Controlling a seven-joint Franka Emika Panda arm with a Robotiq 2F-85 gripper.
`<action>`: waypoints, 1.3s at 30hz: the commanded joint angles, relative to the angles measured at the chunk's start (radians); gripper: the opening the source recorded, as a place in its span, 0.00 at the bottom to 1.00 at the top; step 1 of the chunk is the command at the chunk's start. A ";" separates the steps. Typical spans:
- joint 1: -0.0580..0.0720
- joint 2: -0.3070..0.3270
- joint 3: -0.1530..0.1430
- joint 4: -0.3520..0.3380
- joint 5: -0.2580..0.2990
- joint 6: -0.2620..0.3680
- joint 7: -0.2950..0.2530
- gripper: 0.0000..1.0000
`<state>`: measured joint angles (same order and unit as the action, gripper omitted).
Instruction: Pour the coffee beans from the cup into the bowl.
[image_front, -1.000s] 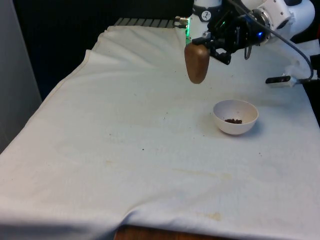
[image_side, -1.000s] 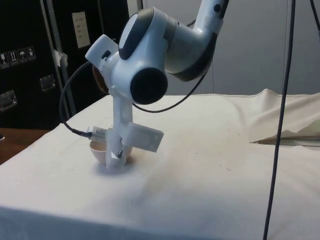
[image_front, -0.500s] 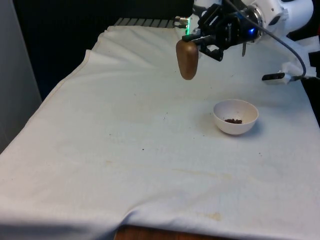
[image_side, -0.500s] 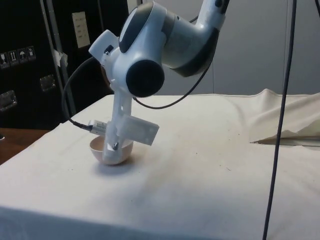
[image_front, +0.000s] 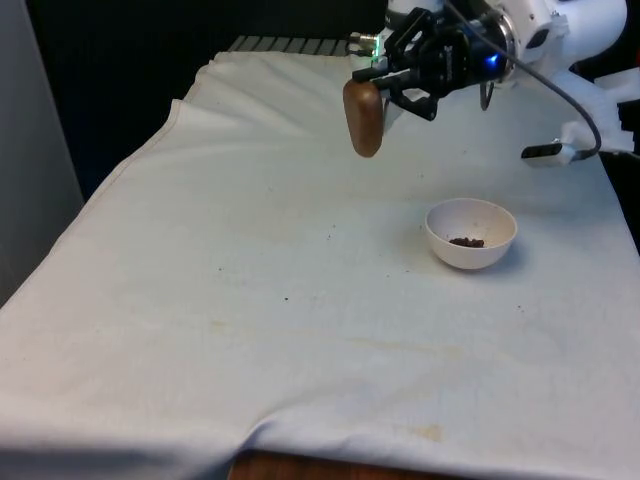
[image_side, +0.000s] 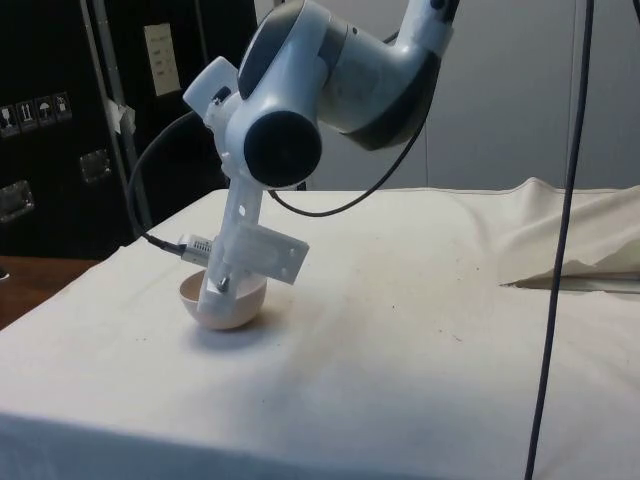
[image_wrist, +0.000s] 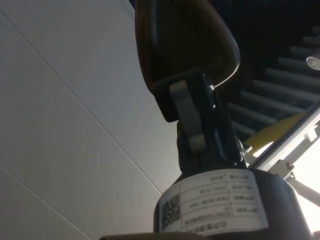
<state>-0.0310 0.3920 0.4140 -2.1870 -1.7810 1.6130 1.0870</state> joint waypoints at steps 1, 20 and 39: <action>-0.008 -0.007 0.002 -0.003 0.013 0.019 -0.001 0.00; -0.009 -0.024 -0.008 -0.002 0.125 0.018 0.004 0.00; -0.009 -0.038 -0.020 0.005 0.241 0.014 0.005 0.00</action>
<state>-0.0340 0.3600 0.3920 -2.1790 -1.5480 1.6130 1.0940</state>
